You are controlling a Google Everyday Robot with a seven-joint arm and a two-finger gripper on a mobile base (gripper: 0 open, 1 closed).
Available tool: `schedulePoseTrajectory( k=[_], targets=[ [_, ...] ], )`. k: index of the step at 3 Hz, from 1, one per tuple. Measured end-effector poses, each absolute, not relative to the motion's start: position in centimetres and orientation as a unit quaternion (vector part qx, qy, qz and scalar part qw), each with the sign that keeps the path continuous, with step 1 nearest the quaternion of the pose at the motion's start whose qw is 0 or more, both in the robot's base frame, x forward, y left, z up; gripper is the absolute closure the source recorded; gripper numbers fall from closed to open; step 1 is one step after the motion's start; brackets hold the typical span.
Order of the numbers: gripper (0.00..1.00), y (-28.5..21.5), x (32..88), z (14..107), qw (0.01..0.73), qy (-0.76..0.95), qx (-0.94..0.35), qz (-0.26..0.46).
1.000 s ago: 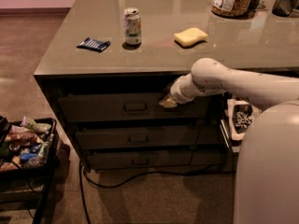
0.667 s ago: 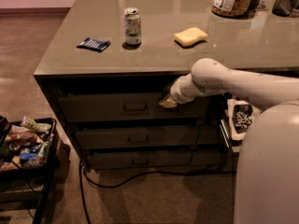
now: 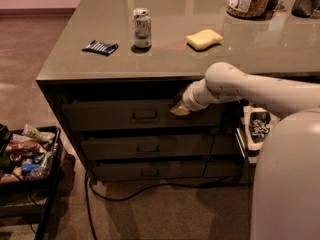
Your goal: Open top drawer
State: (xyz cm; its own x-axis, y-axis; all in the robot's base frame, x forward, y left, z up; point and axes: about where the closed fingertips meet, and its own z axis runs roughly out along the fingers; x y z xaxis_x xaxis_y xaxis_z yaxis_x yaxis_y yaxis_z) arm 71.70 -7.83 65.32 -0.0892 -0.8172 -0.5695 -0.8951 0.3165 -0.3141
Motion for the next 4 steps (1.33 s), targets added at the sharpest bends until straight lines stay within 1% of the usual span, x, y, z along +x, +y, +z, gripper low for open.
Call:
schedulePoseTrajectory(
  k=[4],
  targets=[
    [0.57, -8.07, 71.97, 65.5, 0.344, 0.737, -0.579, 0.06]
  ],
)
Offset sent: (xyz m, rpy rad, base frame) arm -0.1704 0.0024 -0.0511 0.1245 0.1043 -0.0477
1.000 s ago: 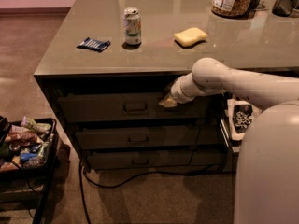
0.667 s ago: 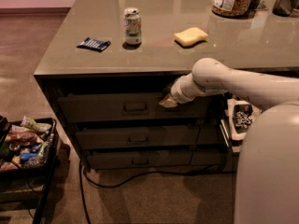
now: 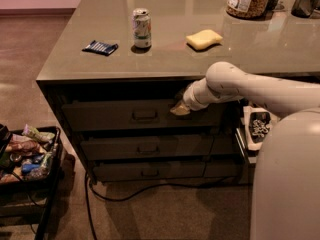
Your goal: Open top drawer
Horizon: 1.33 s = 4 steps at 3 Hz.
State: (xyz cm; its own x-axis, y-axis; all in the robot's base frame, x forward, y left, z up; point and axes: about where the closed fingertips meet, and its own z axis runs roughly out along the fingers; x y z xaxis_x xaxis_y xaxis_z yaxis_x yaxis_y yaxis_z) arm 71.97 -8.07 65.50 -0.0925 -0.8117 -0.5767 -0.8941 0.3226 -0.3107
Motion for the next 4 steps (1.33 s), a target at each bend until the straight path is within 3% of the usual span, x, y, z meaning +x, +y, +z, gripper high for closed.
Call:
schedulePoseTrajectory(
  k=[4],
  targets=[
    [0.59, -8.11, 71.81, 65.49, 0.344, 0.738, -0.577, 0.063]
  ],
)
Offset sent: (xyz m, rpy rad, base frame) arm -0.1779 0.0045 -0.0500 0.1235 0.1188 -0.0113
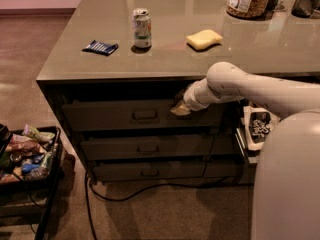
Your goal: Open top drawer
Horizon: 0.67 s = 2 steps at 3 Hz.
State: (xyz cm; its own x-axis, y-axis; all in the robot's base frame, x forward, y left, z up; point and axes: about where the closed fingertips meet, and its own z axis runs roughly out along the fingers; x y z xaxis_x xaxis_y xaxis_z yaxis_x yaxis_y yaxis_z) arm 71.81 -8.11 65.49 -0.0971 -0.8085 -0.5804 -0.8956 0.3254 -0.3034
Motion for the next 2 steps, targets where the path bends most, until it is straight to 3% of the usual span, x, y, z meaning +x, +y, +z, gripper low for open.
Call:
schedulePoseTrajectory(
  k=[1, 2],
  targets=[
    [0.63, -8.07, 71.69, 65.44, 0.343, 0.739, -0.577, 0.065],
    [0.56, -8.16, 71.67, 65.98, 0.349, 0.742, -0.568, 0.067]
  ],
)
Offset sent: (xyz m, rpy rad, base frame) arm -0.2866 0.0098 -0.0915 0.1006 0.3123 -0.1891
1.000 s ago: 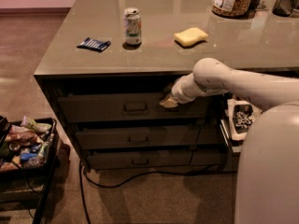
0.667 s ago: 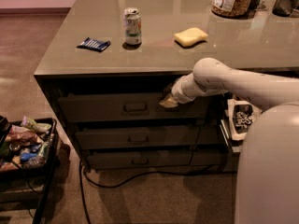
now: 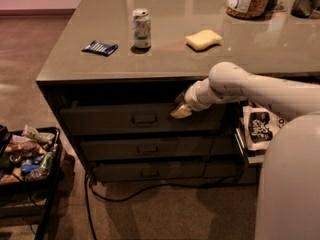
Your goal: Open top drawer
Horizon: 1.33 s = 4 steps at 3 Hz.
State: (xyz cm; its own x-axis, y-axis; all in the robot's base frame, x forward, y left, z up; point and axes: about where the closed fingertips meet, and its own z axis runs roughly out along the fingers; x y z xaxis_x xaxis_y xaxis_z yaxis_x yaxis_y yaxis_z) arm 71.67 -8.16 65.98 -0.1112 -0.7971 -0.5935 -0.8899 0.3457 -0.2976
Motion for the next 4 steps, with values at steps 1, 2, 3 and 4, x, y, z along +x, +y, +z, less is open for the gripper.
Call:
schedulePoseTrajectory(
  k=[1, 2, 3, 4],
  targets=[
    [0.56, -8.6, 70.8, 67.6, 0.367, 0.754, -0.54, 0.071],
    [0.55, -8.6, 70.5, 67.5, 0.367, 0.754, -0.54, 0.072],
    [0.53, -8.2, 67.7, 66.2, 0.363, 0.76, -0.533, 0.078],
    [0.53, -8.1, 68.0, 66.3, 0.363, 0.76, -0.533, 0.078]
  ],
)
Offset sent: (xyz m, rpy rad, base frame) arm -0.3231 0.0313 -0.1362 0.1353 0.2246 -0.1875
